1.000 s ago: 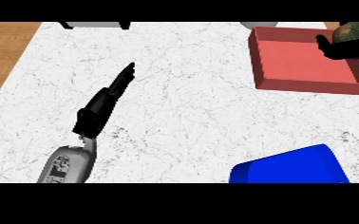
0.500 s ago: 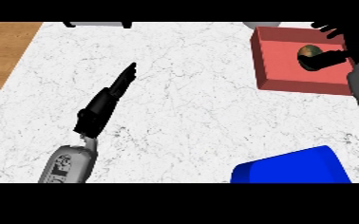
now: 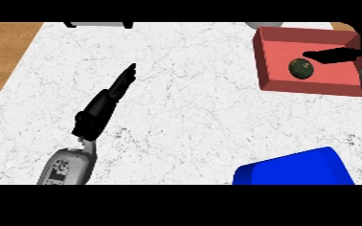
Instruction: Pick the squash from the tray and place it in the cardboard box
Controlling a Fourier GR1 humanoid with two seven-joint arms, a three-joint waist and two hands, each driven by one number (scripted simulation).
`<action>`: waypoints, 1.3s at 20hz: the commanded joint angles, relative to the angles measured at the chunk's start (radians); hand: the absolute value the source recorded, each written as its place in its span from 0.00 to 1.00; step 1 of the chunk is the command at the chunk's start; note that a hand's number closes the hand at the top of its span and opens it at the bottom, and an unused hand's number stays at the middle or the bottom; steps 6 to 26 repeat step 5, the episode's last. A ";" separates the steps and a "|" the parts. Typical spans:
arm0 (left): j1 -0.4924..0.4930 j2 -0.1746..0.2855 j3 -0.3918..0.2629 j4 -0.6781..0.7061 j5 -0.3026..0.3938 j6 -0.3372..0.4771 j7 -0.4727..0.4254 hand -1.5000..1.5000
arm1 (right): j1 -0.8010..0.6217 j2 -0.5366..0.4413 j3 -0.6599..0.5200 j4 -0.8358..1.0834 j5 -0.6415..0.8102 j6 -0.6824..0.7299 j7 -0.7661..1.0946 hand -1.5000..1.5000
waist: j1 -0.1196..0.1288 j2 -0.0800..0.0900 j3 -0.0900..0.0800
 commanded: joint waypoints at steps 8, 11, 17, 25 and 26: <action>0.030 -0.021 -0.019 0.007 -0.031 0.027 -0.025 0.50 | 0.003 -0.105 -0.242 0.100 -0.253 0.124 -0.158 0.00 | -0.002 0.004 0.001; 0.030 -0.021 -0.019 0.007 -0.031 0.027 -0.025 0.50 | 0.003 -0.105 -0.242 0.100 -0.253 0.124 -0.158 0.00 | -0.002 0.004 0.001; 0.030 -0.021 -0.019 0.007 -0.031 0.027 -0.025 0.50 | 0.003 -0.105 -0.242 0.100 -0.253 0.124 -0.158 0.00 | -0.002 0.004 0.001; 0.030 -0.021 -0.019 0.007 -0.031 0.027 -0.025 0.50 | 0.003 -0.105 -0.242 0.100 -0.253 0.124 -0.158 0.00 | -0.002 0.004 0.001; 0.030 -0.021 -0.019 0.007 -0.031 0.027 -0.025 0.50 | 0.003 -0.105 -0.242 0.100 -0.253 0.124 -0.158 0.00 | -0.002 0.004 0.001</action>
